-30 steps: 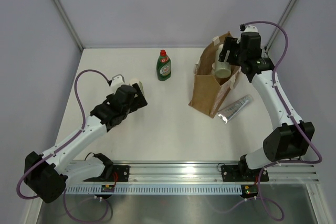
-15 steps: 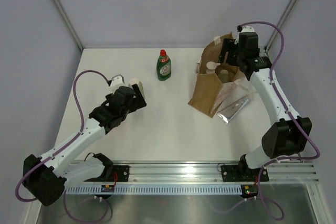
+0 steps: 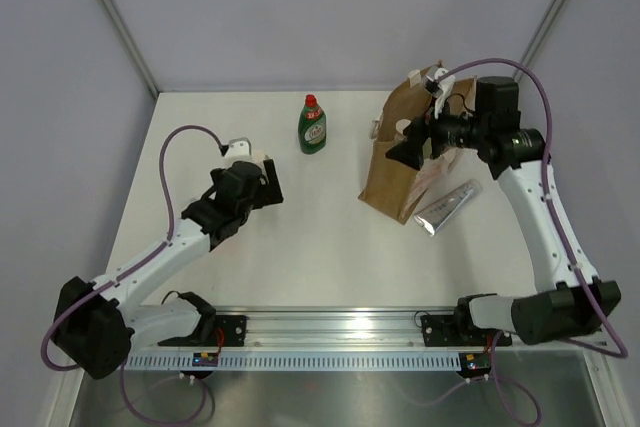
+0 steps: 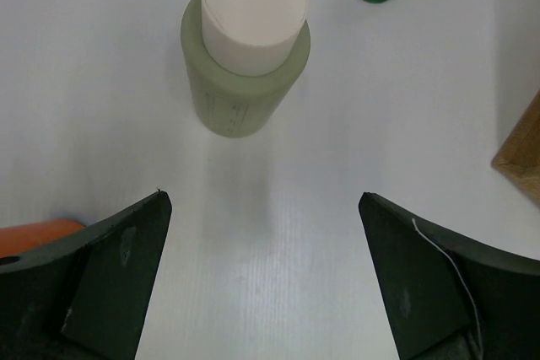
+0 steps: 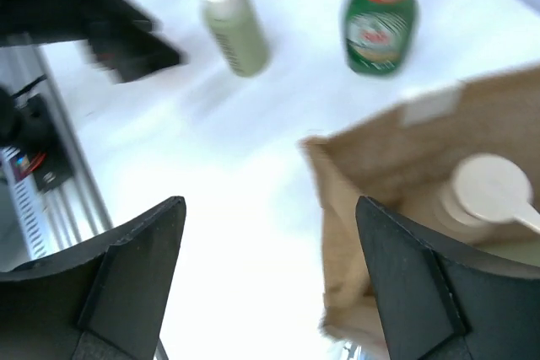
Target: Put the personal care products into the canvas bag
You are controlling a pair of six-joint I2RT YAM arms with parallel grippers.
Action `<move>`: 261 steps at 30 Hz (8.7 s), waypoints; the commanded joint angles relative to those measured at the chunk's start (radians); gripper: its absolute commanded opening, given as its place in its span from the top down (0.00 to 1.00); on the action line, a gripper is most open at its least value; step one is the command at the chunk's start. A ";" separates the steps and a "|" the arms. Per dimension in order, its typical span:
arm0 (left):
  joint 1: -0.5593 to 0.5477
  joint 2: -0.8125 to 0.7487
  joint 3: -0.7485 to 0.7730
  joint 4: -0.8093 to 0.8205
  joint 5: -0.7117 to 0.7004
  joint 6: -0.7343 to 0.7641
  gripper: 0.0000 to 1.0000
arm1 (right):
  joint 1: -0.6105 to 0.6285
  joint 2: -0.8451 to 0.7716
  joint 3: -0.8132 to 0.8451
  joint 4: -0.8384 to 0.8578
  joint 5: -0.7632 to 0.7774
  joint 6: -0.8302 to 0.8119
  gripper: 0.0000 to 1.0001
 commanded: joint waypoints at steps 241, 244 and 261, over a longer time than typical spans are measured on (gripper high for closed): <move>0.125 0.078 0.145 0.503 1.085 -0.541 1.00 | 0.714 0.087 -0.159 0.223 0.577 -0.070 0.24; 0.125 0.076 0.128 0.535 1.088 -0.564 1.00 | 0.708 0.093 -0.154 0.217 0.556 -0.069 0.59; 0.206 0.003 0.194 0.144 0.789 -0.217 0.01 | 0.543 0.027 -0.050 -0.021 0.222 -0.169 1.00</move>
